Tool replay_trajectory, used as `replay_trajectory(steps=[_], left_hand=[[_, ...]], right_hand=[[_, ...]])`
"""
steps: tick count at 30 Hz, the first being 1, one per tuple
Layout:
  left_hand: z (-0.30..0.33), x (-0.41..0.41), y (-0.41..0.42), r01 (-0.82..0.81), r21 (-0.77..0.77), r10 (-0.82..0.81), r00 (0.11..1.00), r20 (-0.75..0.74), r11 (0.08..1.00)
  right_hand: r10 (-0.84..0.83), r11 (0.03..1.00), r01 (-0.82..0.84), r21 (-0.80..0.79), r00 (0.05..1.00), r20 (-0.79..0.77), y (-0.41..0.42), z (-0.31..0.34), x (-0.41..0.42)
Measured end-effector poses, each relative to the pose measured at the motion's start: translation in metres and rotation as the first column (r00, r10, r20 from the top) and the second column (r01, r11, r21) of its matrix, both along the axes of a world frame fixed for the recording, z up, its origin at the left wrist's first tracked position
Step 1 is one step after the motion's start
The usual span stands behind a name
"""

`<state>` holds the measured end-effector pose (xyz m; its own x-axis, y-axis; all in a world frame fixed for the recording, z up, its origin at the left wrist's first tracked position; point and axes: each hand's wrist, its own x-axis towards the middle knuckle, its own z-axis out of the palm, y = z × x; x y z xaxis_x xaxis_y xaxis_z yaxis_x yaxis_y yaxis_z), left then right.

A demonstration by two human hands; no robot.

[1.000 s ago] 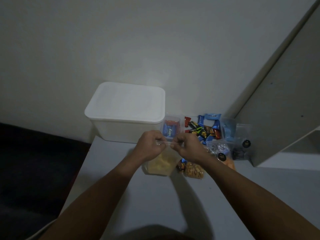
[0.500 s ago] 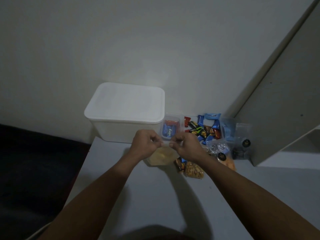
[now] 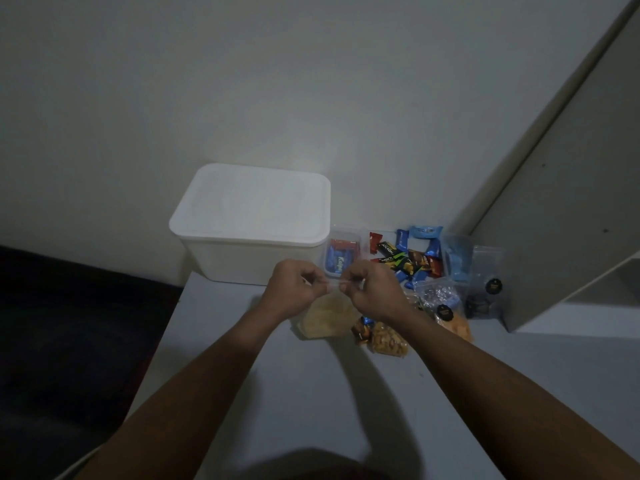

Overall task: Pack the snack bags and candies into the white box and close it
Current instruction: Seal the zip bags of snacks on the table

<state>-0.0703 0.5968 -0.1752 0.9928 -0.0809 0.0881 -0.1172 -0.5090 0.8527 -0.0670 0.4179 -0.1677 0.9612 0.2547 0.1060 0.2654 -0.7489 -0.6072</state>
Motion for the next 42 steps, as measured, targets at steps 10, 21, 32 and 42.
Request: replay_trajectory(steps=[10, 21, 32, 42], left_hand=[[-0.003, 0.004, 0.0, -0.063, 0.074, 0.063, 0.998, 0.004, 0.995], [0.002, 0.006, 0.018, -0.074, 0.013, 0.074, 0.996, -0.048, 0.997], [0.002, 0.008, 0.007, -0.011, 0.105, 0.005, 0.998, 0.057, 0.994], [0.003, 0.008, 0.017, -0.01, 0.059, 0.01, 1.0, 0.009, 0.998]], right_hand=[[0.014, 1.0, -0.014, 0.002, 1.0, -0.019, 0.009, 0.0, -0.001], [-0.027, 1.0, 0.026, -0.018, 0.996, -0.083, -0.006, 0.001, 0.0], [-0.043, 0.998, 0.047, 0.038, 0.993, -0.11, 0.002, 0.013, 0.0], [-0.061, 0.998, 0.06, -0.016, 0.989, -0.132, -0.01, 0.019, 0.005]])
